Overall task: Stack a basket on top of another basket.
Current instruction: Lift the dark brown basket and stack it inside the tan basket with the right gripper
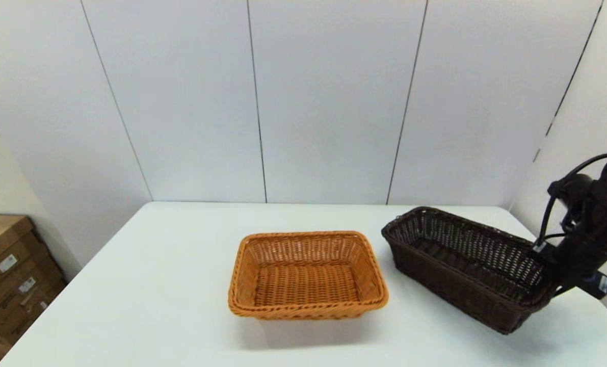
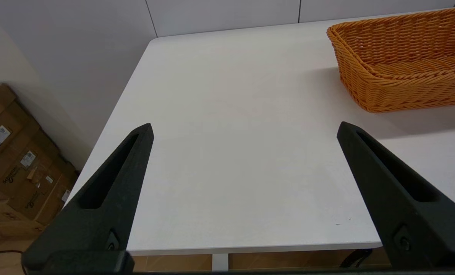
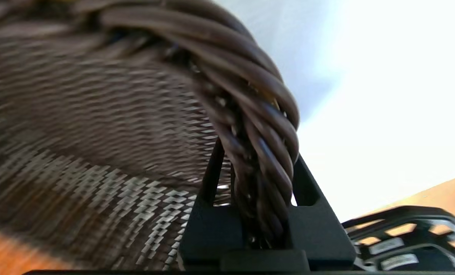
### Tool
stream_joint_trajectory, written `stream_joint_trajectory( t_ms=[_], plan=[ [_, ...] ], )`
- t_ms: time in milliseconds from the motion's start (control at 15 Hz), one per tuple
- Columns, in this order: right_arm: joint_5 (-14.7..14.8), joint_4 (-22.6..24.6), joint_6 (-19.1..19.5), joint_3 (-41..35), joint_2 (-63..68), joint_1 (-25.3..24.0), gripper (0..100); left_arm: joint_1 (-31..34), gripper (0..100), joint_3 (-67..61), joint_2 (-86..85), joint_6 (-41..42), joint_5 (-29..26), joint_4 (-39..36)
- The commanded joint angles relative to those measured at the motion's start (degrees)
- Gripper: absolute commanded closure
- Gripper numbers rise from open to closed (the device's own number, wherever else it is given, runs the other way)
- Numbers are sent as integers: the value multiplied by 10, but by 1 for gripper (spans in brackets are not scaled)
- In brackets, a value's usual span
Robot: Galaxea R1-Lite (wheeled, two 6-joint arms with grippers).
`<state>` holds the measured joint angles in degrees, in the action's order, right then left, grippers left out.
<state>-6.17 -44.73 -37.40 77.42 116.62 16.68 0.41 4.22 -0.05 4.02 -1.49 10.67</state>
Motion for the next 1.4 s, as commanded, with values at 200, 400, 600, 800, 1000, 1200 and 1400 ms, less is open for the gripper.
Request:
stream_joint_trajectory(
  t_ms=[200, 400, 600, 800, 1000, 1200, 1400],
  plan=[
    [-51, -43, 0, 51, -98, 13, 100, 0, 0, 0, 0, 0, 0, 1],
    [-101, -99, 8, 91, -130, 12, 100, 0, 0, 0, 0, 0, 0, 1],
    [-196, -141, 75, 110, -176, 7, 100, 0, 0, 0, 0, 0, 0, 1],
    [-278, -179, 156, 110, -213, -10, 100, 0, 0, 0, 0, 0, 0, 1],
    [-300, -206, 216, 110, -229, -65, 100, 0, 0, 0, 0, 0, 0, 1],
    [-300, -206, 236, 107, -228, -132, 100, 0, 0, 0, 0, 0, 0, 1],
    [-314, -218, 325, 98, -217, -180, 100, 0, 0, 0, 0, 0, 0, 1]
  ],
)
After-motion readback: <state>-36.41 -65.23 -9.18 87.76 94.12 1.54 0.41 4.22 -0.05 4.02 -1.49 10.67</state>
